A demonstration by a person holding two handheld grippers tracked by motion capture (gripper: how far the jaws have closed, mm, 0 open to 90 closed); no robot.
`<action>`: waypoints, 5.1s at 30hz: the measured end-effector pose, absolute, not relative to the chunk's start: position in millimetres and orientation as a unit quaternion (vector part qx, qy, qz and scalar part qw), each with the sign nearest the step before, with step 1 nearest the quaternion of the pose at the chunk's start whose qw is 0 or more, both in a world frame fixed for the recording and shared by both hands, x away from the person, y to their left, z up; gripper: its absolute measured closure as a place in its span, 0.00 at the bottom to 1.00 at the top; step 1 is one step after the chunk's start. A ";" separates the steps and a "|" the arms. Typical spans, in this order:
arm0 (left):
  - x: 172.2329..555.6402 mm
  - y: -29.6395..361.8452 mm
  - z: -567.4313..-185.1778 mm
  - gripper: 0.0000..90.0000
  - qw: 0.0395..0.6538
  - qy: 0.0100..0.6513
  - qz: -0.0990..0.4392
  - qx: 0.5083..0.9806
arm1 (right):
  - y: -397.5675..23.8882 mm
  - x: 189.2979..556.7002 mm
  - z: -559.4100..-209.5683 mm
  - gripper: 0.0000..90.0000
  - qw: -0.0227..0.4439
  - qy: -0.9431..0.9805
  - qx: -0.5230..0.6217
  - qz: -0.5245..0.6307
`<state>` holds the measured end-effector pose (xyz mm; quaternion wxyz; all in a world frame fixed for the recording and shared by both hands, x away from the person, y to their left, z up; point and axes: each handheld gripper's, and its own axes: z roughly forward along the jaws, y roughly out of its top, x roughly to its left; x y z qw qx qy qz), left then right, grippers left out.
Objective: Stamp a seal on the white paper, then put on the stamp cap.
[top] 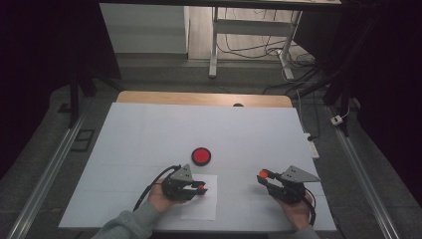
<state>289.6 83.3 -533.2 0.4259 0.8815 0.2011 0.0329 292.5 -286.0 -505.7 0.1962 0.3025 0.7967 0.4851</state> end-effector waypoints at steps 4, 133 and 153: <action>289.0 83.4 -534.5 0.80 0.425 0.203 0.038 0.881 | -286.2 292.5 -505.7 0.71 0.196 0.797 0.303 0.485; 297.0 138.0 -474.3 0.81 0.545 0.266 0.040 0.795 | -281.3 291.6 -502.9 0.71 0.198 0.796 0.297 0.489; 295.9 134.0 -474.8 0.81 0.542 0.261 0.039 0.797 | -257.0 292.0 -504.9 0.71 0.178 0.804 0.277 0.495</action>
